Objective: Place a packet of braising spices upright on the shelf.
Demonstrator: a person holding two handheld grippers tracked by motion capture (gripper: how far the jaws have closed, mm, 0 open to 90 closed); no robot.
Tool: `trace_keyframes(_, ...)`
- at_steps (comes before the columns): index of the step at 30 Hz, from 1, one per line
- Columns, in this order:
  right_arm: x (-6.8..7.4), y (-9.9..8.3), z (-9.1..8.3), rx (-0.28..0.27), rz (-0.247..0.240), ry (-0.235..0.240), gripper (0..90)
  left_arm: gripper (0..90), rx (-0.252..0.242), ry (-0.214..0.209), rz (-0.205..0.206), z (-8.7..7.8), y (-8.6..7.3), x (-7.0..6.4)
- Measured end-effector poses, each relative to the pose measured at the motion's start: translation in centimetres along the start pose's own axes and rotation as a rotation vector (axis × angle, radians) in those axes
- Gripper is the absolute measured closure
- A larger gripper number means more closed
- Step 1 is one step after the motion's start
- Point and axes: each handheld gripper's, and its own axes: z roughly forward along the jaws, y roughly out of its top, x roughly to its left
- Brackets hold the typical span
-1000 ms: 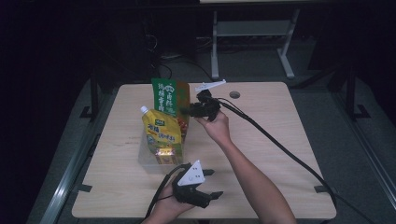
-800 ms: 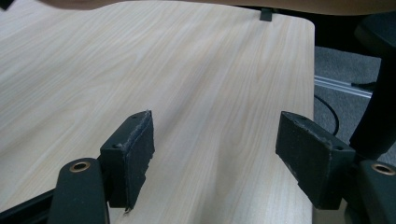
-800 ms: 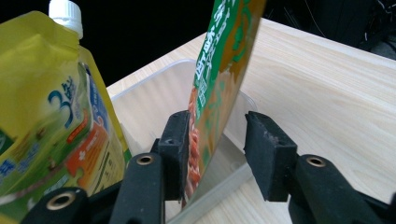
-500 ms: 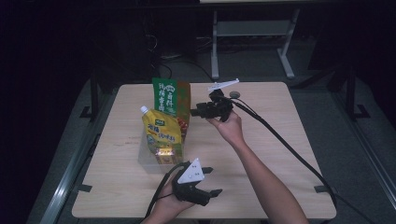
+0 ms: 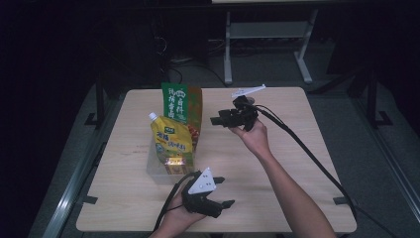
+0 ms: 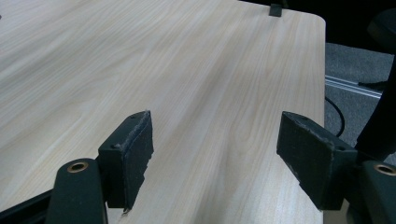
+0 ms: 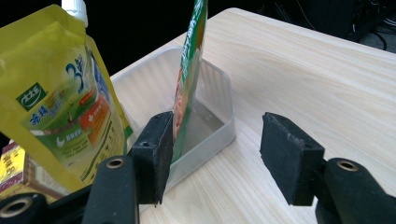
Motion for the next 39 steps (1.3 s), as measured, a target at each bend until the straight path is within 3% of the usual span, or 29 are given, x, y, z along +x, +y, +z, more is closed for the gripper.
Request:
trace_keyframes(26, -1.5, -2.0, -3.2, -0.013, 0.038, 0.006, 38.2, 26.2, -0.006, 0.002, -0.002, -0.1, -0.1, 0.2)
trace_keyframes(39, -2.3, -4.0, -4.9, -0.018, 0.065, 0.003, 36.4, 26.2, -0.001, 0.006, -0.008, -0.1, -0.1, 0.2)
